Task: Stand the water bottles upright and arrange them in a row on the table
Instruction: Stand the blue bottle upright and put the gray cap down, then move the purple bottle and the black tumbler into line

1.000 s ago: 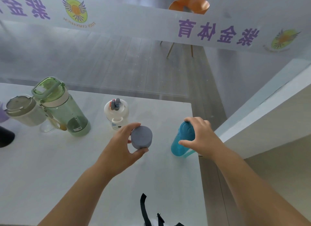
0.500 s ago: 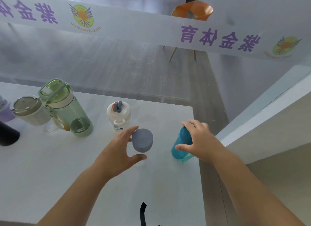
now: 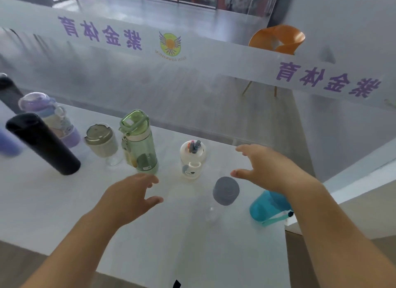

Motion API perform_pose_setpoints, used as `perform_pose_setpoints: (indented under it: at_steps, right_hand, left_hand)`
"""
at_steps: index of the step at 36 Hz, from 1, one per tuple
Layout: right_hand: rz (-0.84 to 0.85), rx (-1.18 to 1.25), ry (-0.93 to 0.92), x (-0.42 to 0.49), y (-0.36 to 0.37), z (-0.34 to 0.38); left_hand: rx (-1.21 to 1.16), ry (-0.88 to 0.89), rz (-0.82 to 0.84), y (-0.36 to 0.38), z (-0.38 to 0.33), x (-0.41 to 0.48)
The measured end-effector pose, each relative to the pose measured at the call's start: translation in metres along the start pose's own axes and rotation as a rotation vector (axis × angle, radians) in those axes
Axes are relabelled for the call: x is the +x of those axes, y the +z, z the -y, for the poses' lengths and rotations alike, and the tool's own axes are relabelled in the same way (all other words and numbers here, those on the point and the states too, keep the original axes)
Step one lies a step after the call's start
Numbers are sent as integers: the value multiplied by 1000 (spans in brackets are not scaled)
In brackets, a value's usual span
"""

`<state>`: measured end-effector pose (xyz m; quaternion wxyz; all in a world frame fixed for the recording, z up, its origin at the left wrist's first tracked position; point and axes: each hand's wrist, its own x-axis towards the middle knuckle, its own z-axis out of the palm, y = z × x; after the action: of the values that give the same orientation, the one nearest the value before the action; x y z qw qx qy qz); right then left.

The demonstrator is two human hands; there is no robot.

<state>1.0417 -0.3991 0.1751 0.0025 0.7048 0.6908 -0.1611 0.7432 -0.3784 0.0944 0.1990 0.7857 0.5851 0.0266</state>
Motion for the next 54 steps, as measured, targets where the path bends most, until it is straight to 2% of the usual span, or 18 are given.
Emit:
perform_pose_setpoints:
  at_steps: [8, 20, 33, 45, 49, 54]
  right_hand:
    - [-2, -74, -122, 10, 11, 122]
    - [180, -128, -234, 37, 73, 319]
    - [312, -186, -432, 90, 122, 476]
    - [412, -189, -612, 194, 158, 615]
    - [386, -139, -651, 232, 151, 662]
    - [269, -56, -734, 268, 130, 709]
  left_hand:
    - [99, -54, -9, -41, 96, -38]
    - [110, -210, 8, -100, 263, -112]
    - [31, -473, -40, -142, 401, -160]
    - [-7, -612, -97, -197, 518, -129]
    - [19, -624, -94, -219, 567, -103]
    - [44, -605, -95, -242, 615, -74]
